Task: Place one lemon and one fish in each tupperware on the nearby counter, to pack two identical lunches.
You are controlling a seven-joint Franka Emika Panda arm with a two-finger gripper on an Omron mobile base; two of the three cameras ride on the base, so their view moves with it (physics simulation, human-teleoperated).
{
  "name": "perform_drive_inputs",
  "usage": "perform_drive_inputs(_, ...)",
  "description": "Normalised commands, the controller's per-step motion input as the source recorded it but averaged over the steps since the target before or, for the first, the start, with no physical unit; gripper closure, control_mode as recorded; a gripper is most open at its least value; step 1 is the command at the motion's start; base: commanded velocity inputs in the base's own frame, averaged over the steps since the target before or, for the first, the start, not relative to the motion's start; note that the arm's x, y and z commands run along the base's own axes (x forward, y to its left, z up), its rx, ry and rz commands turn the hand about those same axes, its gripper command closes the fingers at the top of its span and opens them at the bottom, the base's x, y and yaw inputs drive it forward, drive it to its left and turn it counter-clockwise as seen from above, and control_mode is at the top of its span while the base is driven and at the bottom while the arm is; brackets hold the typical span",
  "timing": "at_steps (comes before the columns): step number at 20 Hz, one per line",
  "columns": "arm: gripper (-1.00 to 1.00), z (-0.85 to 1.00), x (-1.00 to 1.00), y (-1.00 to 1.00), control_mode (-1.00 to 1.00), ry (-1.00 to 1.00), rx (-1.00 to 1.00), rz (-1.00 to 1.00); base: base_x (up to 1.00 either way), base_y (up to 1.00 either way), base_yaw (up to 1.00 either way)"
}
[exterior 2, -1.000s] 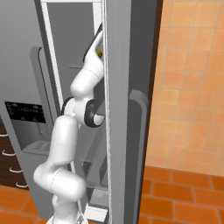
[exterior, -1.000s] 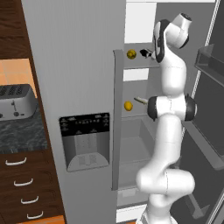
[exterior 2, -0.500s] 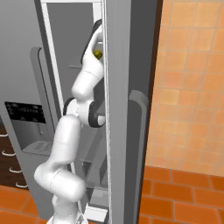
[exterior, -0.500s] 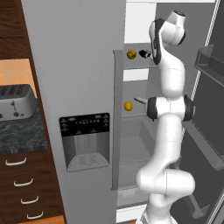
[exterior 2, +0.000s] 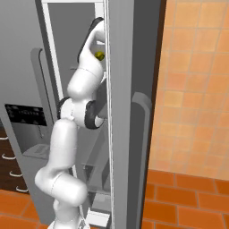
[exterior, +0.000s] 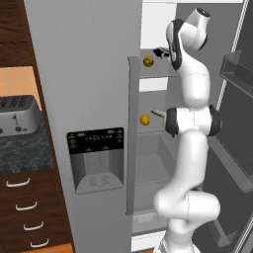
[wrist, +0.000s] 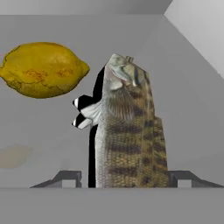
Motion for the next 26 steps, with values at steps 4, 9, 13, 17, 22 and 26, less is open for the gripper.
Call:
perform_drive_inputs(4, 1.00, -0.83, 0.00, 0.42, -1.00, -0.66, -0.15, -0.11, 0.00, 0.00, 0.00)
perform_drive_inputs(9, 1.00, -0.87, -0.20, 0.31, -1.00, -0.64, -0.20, -0.10, 0.00, 0.00, 0.00)
perform_drive_inputs(13, 1.00, 0.44, -1.00, 0.02, -1.00, -0.26, 0.01, -0.08, 0.00, 0.00, 0.00)
perform_drive_inputs(17, 1.00, 0.78, -1.00, 0.02, -1.00, 0.02, 0.08, -0.06, 0.00, 0.00, 0.00)
perform_drive_inputs(22, 1.00, 0.63, -1.00, 0.10, -1.00, 0.25, 0.12, -0.05, 0.00, 0.00, 0.00)
perform_drive_inputs(26, 1.00, -0.12, -1.00, 0.44, -1.00, 0.27, 0.09, -0.01, 0.00, 0.00, 0.00)
